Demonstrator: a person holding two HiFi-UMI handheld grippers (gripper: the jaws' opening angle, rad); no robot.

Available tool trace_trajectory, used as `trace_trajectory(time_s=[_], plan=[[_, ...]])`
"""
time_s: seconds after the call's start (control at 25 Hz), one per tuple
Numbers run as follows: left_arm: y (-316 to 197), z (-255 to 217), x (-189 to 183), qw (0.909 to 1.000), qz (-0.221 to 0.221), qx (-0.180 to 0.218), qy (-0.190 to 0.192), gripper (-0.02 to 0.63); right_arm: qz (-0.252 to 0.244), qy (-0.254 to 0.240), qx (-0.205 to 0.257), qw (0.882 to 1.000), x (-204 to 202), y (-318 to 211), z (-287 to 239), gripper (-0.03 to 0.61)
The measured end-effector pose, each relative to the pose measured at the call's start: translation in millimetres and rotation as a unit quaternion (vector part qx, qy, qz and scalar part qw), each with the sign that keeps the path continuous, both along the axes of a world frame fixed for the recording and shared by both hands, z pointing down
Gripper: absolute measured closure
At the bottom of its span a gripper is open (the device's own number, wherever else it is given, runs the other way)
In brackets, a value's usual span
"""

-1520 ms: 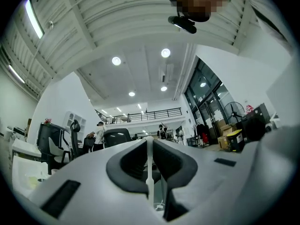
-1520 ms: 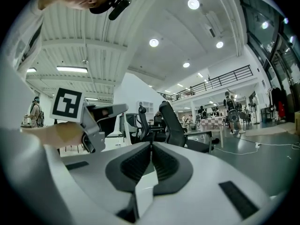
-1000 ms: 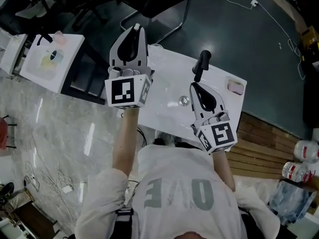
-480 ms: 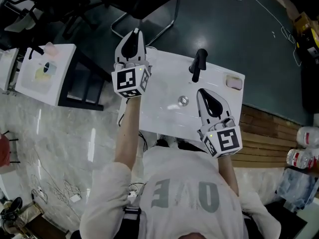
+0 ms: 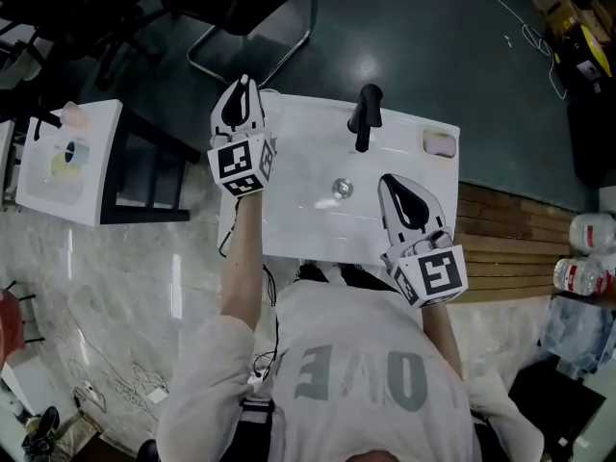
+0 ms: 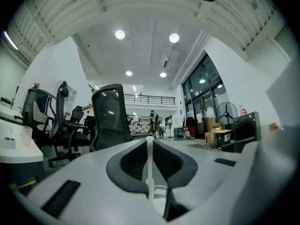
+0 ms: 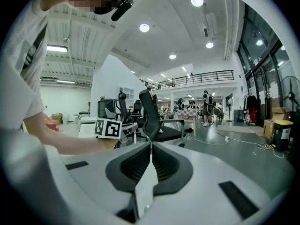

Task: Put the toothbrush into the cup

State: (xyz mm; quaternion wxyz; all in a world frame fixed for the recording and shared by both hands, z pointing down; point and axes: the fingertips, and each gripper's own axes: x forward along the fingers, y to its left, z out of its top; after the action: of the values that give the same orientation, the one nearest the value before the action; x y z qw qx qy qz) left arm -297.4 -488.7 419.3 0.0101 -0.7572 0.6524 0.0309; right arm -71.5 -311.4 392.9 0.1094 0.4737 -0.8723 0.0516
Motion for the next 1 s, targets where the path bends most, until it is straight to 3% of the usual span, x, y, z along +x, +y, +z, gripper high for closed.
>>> trace_trajectory(time_s=[0.48, 0.8, 1.0], plan=[[3, 31, 5, 0.9992, -0.002, -0.040, -0.002, 0.555, 0.005, -0.001, -0.019, 1.000, 2, 9, 10, 0.546], [0, 39, 8, 0.9983, -0.003, -0.046, -0.037, 0.555, 0.004, -0.001, -0.026, 1.000, -4, 4, 16, 0.545], [8, 45, 8, 0.9979, -0.006, -0.051, -0.039, 0.554, 0.001, 0.003, -0.032, 0.999, -4, 9, 19, 0.545]])
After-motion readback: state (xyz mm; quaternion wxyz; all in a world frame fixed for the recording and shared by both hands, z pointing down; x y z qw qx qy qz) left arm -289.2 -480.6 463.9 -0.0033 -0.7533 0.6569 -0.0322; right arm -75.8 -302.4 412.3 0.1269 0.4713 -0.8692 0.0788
